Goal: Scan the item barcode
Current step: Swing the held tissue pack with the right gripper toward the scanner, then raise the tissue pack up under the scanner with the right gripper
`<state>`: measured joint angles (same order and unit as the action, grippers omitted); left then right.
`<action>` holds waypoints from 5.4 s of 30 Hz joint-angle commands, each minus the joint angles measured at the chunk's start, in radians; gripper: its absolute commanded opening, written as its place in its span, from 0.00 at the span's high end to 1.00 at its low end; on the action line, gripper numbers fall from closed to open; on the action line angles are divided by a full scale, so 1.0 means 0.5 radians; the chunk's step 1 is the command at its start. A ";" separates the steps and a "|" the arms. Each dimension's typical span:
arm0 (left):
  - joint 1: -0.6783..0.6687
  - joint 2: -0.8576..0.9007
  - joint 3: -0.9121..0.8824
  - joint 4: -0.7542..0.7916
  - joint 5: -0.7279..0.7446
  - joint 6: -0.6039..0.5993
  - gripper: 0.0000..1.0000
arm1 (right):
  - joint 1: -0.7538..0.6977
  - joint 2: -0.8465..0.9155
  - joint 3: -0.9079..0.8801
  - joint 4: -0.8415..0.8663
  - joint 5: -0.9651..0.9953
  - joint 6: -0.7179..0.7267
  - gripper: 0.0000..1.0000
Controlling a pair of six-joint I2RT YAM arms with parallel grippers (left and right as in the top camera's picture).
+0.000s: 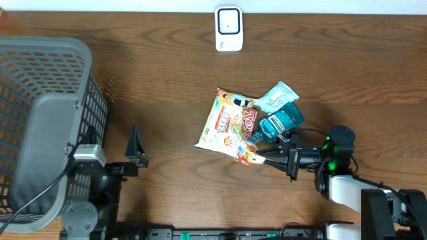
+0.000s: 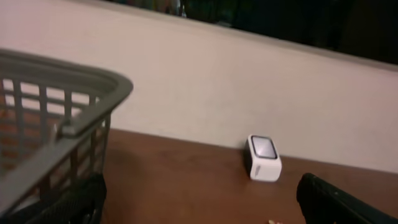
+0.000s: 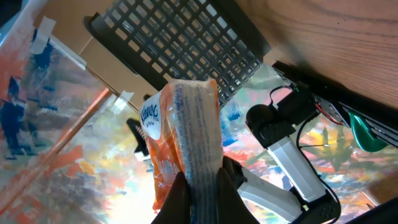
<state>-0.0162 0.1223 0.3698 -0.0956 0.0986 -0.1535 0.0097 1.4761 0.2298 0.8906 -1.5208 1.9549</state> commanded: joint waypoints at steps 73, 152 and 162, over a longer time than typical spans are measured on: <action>-0.001 -0.001 -0.413 -1.187 0.220 0.336 0.02 | 0.023 -0.120 0.385 1.367 0.025 -1.180 0.98; -0.001 -0.001 -0.413 -1.188 0.220 0.336 0.02 | 0.860 1.639 3.560 -2.403 4.551 -4.322 0.99; -0.001 -0.001 -0.413 -1.188 0.220 0.336 0.02 | 0.233 1.567 3.543 -3.136 4.945 -4.092 0.99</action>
<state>-0.0162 0.1234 0.1688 -0.6765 0.2070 0.0044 0.2623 2.2723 1.9953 -0.6067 0.8547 -0.1844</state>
